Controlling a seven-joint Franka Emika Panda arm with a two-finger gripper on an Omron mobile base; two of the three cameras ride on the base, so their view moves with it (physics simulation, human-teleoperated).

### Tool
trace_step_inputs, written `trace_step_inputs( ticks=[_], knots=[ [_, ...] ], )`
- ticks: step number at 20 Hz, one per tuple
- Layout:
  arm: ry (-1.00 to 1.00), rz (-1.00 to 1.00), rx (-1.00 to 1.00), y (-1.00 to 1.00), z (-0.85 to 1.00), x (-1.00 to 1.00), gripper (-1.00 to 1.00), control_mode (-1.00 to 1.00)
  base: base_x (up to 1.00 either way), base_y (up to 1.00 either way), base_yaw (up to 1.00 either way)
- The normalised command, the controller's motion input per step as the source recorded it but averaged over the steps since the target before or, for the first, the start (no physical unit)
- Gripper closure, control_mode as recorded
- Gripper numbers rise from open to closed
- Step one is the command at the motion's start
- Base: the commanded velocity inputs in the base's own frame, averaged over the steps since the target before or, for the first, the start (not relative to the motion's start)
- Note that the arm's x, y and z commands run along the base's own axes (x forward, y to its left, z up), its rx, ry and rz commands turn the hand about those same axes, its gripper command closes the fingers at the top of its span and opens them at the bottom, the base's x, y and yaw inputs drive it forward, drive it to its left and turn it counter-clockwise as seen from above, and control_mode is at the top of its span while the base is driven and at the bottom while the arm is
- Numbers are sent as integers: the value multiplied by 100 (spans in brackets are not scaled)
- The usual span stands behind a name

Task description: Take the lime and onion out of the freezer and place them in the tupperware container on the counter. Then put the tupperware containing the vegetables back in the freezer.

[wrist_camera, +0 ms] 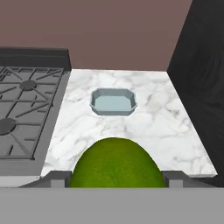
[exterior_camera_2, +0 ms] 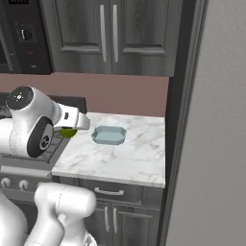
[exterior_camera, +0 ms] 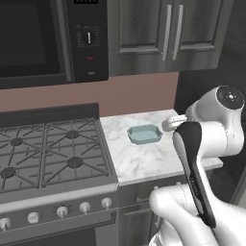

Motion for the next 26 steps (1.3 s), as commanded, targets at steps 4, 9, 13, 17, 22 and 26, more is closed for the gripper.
trace_step_inputs(
  ticks=[4,9,13,17,22,26],
  knots=[
    [6,0,0,-13,-77,97,100,-100,0,0,0],
    [5,0,0,-6,-58,91,100,-100,0,0,0],
    [7,0,0,-1,-47,82,100,-100,0,0,0],
    [15,0,0,0,-24,66,100,-100,0,0,0],
    [20,0,4,-1,-4,51,100,-100,0,0,0],
    [22,0,2,0,-4,49,100,-100,0,0,0]
  ],
)
